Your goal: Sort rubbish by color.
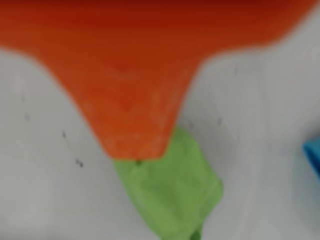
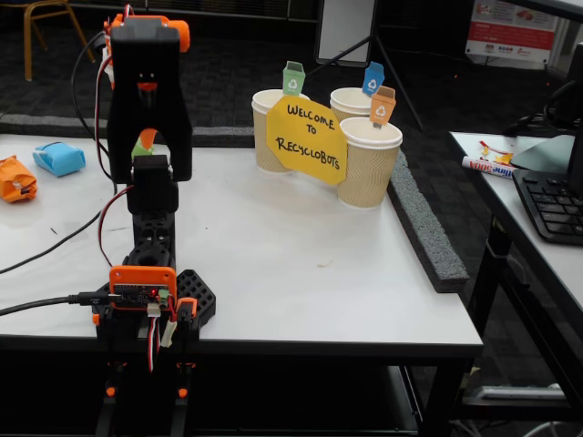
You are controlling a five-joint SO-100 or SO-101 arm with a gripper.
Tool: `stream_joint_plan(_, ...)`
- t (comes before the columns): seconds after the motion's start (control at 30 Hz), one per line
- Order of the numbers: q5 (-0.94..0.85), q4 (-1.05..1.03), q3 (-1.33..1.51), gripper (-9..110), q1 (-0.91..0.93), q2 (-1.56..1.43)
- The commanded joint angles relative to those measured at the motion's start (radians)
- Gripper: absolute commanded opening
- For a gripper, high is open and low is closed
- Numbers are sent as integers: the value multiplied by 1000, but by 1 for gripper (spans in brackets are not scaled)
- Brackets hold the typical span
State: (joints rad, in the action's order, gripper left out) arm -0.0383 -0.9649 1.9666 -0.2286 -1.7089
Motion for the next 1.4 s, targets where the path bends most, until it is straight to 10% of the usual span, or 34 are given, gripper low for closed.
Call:
stream_joint_plan(0.0, -20, 31, -212, 17, 2, 67)
stream_joint_plan(0.53, -20, 49, -382, 28, -14, 370)
stream_joint_plan(1.37, -20, 57, -480, 0, -23, 339)
